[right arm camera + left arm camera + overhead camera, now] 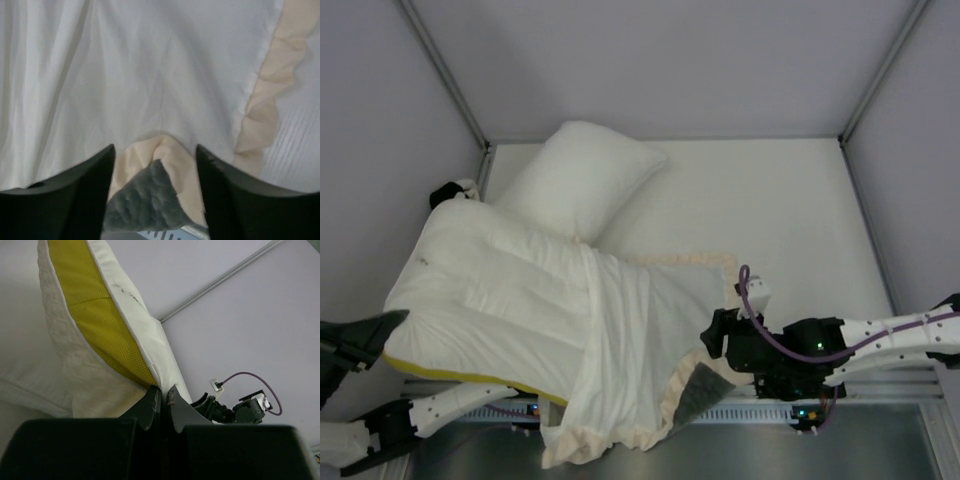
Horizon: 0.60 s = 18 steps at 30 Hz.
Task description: Remove the pillowcase from the pillow
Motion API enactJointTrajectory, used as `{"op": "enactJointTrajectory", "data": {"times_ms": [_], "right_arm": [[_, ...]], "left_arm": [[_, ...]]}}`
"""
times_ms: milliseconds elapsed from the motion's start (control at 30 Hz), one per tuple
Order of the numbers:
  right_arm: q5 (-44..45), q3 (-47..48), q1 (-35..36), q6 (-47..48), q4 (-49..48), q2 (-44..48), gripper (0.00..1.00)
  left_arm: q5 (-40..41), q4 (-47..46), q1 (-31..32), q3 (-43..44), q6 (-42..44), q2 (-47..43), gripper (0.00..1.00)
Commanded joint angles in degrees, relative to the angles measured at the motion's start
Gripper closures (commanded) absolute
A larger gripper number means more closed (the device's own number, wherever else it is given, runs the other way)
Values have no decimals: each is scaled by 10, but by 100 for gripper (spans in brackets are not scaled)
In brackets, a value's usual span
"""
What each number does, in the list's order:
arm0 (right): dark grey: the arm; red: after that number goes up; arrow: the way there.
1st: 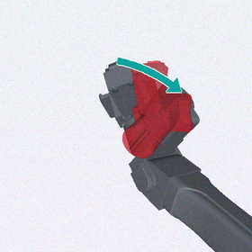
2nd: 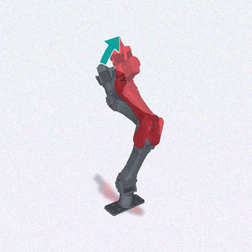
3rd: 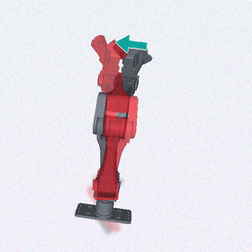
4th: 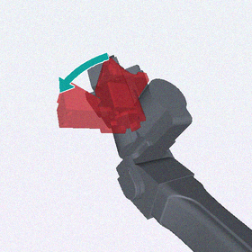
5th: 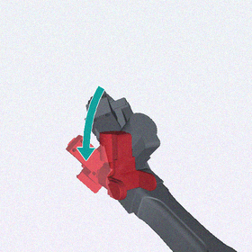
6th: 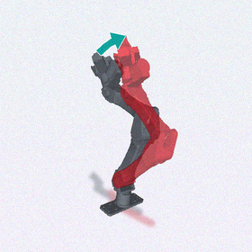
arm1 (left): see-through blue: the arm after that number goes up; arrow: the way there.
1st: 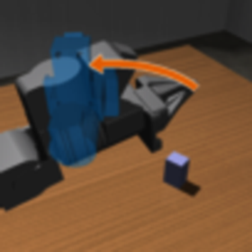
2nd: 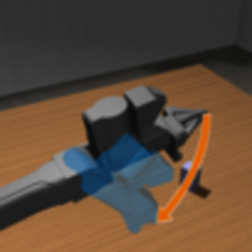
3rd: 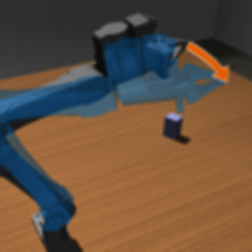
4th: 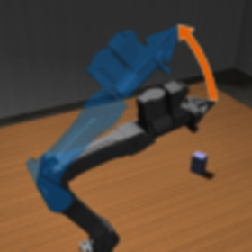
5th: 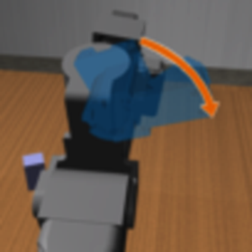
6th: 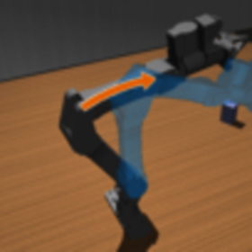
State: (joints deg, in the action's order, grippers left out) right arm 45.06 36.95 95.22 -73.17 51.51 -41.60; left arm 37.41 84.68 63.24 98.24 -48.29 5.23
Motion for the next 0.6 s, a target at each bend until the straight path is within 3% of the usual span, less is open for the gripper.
{"op": "enactJointTrajectory", "data": {"times_ms": [0, 67, 300, 400, 567], "right_arm": [[-23, 37, 4, 76, -63, -36, 26], [-30, 42, 0, 86, -100, -64, 1], [-179, 118, -90, 240, -265, -229, 1], [-196, 223, -108, 286, -264, -312, 1], [-209, 296, -174, 339, -264, -365, 1]], "left_arm": [[-6, 7, 6, -31, -8, -15, 100], [-23, -12, 6, -80, -1, -2, 100], [-84, -68, 5, -193, 3, 34, 100], [-109, -102, 5, -233, 2, 33, 100], [-146, -122, 5, -276, 0, 34, 100]]}}
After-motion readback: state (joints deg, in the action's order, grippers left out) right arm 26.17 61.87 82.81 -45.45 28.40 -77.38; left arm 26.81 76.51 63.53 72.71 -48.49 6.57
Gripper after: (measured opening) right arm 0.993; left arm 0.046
